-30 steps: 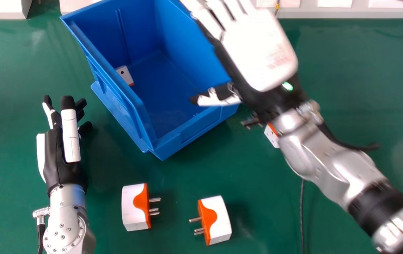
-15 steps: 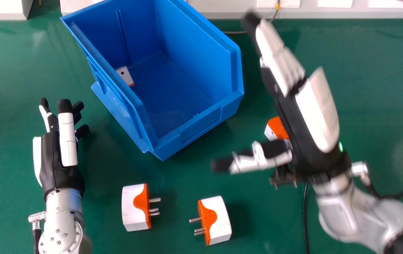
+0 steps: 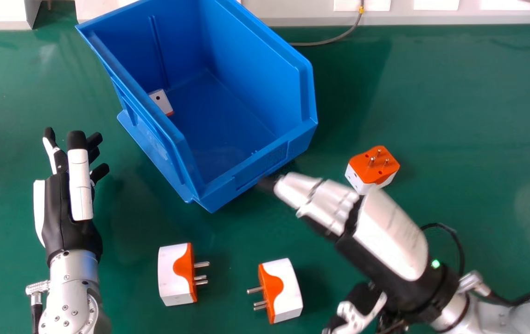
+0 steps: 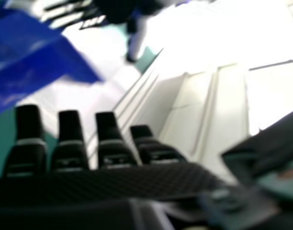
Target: Pick all objects and put in blue box
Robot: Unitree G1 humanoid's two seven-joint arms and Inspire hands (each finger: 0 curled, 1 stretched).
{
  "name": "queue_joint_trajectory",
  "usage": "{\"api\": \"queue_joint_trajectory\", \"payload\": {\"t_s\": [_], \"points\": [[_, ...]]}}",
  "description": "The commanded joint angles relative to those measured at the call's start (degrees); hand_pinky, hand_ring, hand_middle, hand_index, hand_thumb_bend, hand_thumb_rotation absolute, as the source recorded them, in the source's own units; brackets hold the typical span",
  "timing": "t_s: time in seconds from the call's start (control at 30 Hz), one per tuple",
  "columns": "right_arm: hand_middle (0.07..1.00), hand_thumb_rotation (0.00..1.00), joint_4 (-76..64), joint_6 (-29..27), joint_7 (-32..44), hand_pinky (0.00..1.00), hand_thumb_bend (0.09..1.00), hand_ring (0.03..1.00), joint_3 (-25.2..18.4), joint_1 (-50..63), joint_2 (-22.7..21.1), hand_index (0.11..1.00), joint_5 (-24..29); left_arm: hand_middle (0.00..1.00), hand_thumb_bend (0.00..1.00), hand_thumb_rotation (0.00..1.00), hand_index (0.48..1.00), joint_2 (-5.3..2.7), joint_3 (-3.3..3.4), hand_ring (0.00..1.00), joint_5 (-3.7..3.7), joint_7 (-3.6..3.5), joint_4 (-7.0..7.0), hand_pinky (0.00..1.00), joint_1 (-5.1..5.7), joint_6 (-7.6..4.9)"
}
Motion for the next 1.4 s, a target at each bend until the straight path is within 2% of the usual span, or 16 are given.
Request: {"api": "queue_joint_trajectory", "payload": {"t_s": [0.0,0.2,0.3,0.43,0.57,0.8,1.13,1.37], "points": [[0.843,0.9,-0.6,-2.3,3.7,0.7,1.0,0.805,1.1,-1.2,-0.5,0.886,0.6,0.86,0.92,0.99,0.954,0.93,0.34,0.9,0.09,-0.24,-0.91,0.85,0.56,-0.78],[0.818,0.89,-1.2,-3.9,16.6,0.66,1.0,0.767,0.0,-0.4,-1.1,0.855,6.0,0.86,0.93,0.98,0.954,1.47,0.5,0.9,0.04,-0.58,-0.78,0.85,0.66,-0.79],[0.819,0.88,-2.6,-2.6,20.6,0.65,1.0,0.766,-1.3,1.0,-1.0,0.85,8.1,0.87,0.93,0.98,0.954,1.31,0.3,0.9,0.25,-0.36,-1.69,0.85,1.08,-0.55],[0.82,0.83,-6.3,2.1,24.7,0.65,0.989,0.77,-2.8,3.3,-1.2,0.849,8.2,0.87,0.93,0.98,0.953,1.14,0.16,0.9,0.29,-0.09,-3.12,0.85,1.65,0.07],[0.821,0.74,-9.6,6.0,28.5,0.66,0.944,0.776,-4.1,5.2,-1.6,0.852,8.9,0.87,0.93,0.98,0.953,1.06,0.08,0.9,0.25,0.08,-4.09,0.85,2.17,0.6],[0.824,0.57,-13.8,10.7,31.2,0.66,0.887,0.781,-6.8,8.4,-1.4,0.851,10.0,0.87,0.93,0.98,0.954,1.08,-0.01,0.9,0.13,-0.01,-5.38,0.85,2.85,1.25],[0.838,0.52,-16.9,14.8,35.4,0.67,0.876,0.797,-7.7,10.5,-1.1,0.858,10.3,0.87,0.95,0.98,0.953,1.2,0.26,0.9,-0.18,-0.45,-6.5,0.84,3.54,1.82],[0.851,0.52,-19.5,18.3,42.6,0.66,0.875,0.809,-8.3,11.7,-1.4,0.864,12.7,0.87,0.94,0.99,0.953,1.18,0.21,0.9,-0.06,-0.39,-6.93,0.84,3.77,2.03]]}}
